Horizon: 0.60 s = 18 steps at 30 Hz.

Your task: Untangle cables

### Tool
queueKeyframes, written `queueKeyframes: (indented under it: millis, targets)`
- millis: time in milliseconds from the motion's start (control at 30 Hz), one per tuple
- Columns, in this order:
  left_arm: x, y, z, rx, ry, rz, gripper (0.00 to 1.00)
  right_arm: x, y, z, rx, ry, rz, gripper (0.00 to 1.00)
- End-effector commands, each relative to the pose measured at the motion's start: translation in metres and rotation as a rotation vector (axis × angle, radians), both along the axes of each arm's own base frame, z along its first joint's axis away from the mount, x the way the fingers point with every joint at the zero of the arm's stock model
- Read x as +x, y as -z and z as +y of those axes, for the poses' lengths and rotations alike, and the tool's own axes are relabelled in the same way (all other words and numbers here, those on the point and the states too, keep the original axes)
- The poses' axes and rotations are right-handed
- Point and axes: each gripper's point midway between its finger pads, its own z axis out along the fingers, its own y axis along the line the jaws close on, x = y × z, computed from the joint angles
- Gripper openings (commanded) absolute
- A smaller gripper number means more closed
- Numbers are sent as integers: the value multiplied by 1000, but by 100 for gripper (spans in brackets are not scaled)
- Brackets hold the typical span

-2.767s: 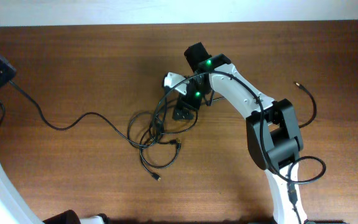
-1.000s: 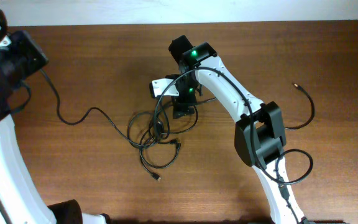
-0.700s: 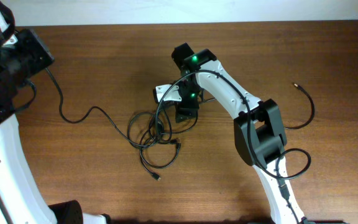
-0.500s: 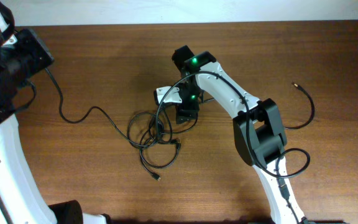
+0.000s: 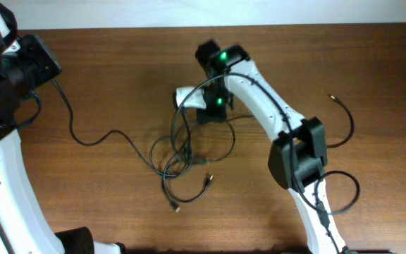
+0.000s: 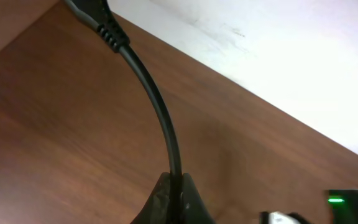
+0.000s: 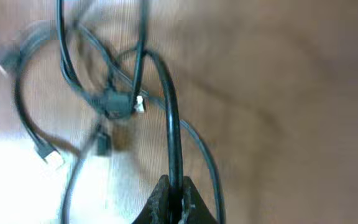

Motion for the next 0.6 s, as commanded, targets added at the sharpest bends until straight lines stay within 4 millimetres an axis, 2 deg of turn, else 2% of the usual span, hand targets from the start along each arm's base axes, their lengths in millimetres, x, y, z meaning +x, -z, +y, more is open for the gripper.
queueKeyframes:
  millis: [0, 33, 67, 133, 167, 200, 233, 300, 367, 433, 500, 533, 567]
  targets:
    - [3, 0, 2, 21, 4, 4, 0, 5, -150, 6, 199, 168, -198, 4]
    - [3, 1, 2, 21, 4, 6, 0, 0, -189, 2, 249, 203, -252, 4]
    - [4, 1, 2, 21, 4, 8, 0, -3, -212, 0, 283, 221, -296, 4]
    - [5, 3, 2, 20, 4, 11, 0, -17, -277, -11, 402, 263, -426, 4]
    - [5, 3, 2, 20, 4, 12, 0, -22, -299, -18, 448, 283, -474, 4]
    - [4, 3, 2, 20, 4, 13, 0, -24, -310, -23, 463, 290, -500, 4]
    - [4, 4, 2, 19, 4, 16, 0, -20, -312, -30, 460, 308, -511, 4]
    - [3, 5, 2, 18, 4, 21, 0, -8, -303, -46, 433, 357, -488, 4]
    - [3, 5, 2, 18, 4, 23, 0, -5, -305, -54, 466, 364, -451, 4]
    - [3, 5, 2, 18, 4, 23, 0, -7, -332, -57, 617, 365, -410, 4]
    - [2, 6, 2, 17, 4, 29, 0, -16, -377, -66, 798, 333, -406, 4]
    - [1, 7, 1, 16, 4, 34, 0, -18, -407, -78, 881, 357, -433, 4]
    - [2, 8, 1, 16, 4, 36, 0, -21, -424, -85, 925, 370, -453, 4]
